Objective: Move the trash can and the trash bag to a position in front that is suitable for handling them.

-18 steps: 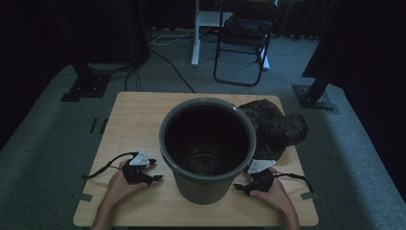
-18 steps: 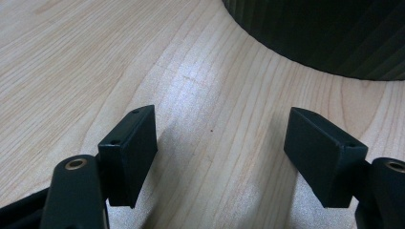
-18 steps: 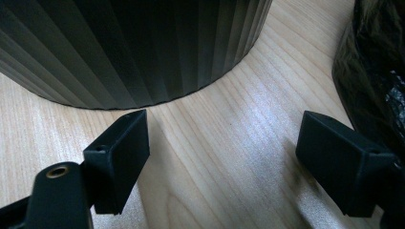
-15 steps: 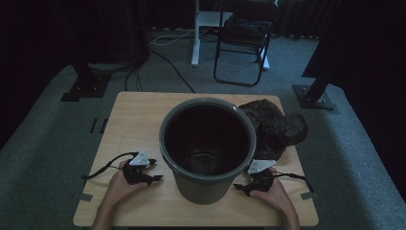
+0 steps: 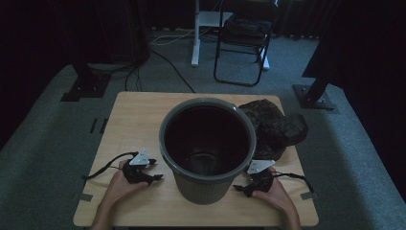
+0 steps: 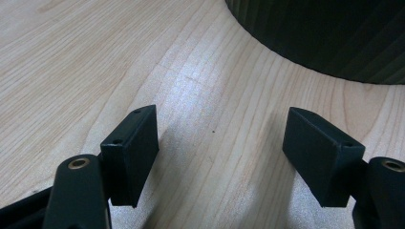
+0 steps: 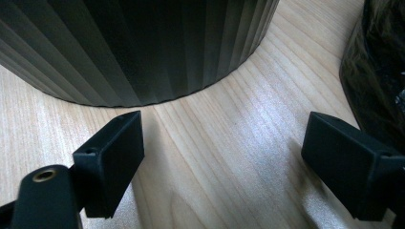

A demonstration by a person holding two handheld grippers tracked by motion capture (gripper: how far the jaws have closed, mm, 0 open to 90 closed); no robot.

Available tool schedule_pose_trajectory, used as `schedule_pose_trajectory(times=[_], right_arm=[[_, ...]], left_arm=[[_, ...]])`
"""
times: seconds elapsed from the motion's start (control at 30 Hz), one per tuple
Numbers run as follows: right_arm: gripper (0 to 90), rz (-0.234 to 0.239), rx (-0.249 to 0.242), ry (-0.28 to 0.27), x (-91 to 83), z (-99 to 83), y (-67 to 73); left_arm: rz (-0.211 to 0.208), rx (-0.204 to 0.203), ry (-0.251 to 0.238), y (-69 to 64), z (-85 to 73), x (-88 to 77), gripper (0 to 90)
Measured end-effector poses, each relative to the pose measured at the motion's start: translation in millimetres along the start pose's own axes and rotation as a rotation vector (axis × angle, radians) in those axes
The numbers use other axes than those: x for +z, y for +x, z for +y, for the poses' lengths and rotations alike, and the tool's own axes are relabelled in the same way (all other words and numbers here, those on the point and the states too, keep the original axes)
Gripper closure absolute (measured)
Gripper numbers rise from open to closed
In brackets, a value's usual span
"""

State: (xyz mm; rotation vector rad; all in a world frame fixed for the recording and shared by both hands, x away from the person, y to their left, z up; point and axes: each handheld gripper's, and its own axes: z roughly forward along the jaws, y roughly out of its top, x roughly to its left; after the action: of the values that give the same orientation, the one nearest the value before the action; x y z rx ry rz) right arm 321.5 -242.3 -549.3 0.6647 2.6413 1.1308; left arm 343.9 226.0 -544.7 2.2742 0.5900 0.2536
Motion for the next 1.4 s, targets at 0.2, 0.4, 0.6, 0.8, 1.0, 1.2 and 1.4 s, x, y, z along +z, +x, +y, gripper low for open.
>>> schedule_pose_trajectory(times=[0.2, 0.4, 0.6, 0.8, 1.0, 1.2, 1.4], right_arm=[[14.1, 0.0, 0.0, 0.0, 0.0, 0.0, 0.0], [14.0, 0.0, 0.0, 0.0, 0.0, 0.0, 0.0], [14.1, 0.0, 0.0, 0.0, 0.0, 0.0, 0.0], [14.1, 0.0, 0.001, 0.0, 0.0, 0.0, -0.1], [14.1, 0.0, 0.001, 0.0, 0.0, 0.0, -0.1], [14.1, 0.001, 0.003, 0.0, -0.1, 0.0, -0.1], [14.1, 0.003, 0.005, -0.001, -0.2, 0.0, -0.4]], left_arm=[[0.0, 0.002, -0.006, -0.6, -0.8, -1.7, 37.8], [-0.002, -0.006, 0.012, -0.9, 0.6, -3.6, 38.5], [-0.029, -0.009, -0.004, -5.3, 9.2, -11.0, 42.5], [-0.013, 0.006, -0.007, -7.6, 16.1, -15.3, 42.4], [-0.008, 0.011, -0.032, -5.1, 26.1, -23.5, 42.4], [0.011, 0.022, -0.05, -3.2, 35.2, -31.8, 41.8], [-0.002, 0.015, -0.062, -4.1, 41.2, -39.4, 41.9]])
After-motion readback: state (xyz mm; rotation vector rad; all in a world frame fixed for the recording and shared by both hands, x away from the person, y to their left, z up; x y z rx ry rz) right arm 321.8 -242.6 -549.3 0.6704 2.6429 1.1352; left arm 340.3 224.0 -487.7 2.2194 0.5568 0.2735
